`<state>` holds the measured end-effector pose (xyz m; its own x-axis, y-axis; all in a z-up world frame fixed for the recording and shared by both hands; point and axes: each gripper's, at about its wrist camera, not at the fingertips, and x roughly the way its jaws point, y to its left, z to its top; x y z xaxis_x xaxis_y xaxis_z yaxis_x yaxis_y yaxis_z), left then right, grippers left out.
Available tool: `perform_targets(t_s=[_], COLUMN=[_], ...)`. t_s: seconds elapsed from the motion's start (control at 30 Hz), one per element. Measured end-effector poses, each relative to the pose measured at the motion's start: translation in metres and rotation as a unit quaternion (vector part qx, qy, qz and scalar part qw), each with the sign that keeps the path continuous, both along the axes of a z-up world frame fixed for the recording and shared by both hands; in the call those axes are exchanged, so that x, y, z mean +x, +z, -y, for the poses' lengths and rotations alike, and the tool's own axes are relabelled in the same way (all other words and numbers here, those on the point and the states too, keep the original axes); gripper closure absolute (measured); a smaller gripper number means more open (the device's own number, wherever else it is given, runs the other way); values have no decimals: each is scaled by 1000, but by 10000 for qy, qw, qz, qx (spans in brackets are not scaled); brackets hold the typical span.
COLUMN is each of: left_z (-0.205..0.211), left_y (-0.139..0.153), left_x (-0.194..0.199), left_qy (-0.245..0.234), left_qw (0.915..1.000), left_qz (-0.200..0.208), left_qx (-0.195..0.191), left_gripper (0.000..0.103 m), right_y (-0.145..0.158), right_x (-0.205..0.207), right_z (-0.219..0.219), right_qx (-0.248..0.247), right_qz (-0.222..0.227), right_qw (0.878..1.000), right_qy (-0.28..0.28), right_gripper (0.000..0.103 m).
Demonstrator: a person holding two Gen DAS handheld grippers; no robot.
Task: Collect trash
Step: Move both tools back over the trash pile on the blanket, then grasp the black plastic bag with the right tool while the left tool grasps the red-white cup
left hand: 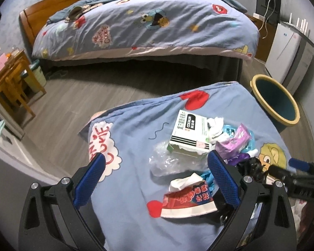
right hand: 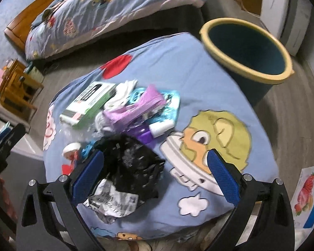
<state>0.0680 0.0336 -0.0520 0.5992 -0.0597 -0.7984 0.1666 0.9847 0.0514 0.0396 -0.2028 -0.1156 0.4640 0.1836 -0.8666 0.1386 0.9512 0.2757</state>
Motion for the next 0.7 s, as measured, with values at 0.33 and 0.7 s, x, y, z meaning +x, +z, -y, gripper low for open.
perform_targets(t_s=[0.33,0.7], left_z=[-1,5], left_y=[-7,-20], left_x=[5,10], left_qy=[82,-30], left_qw=[9999,9990], left_qz=[-119,-424], left_qx=[51,131], left_gripper=[6,6], right_y=[-16,27], right_x=[15,19], right_z=[-24,-6], right_qx=[573,911], right_qz=[-155,377], right_qw=[9965,9935], right_qy=[591,570], right_gripper=[86,103])
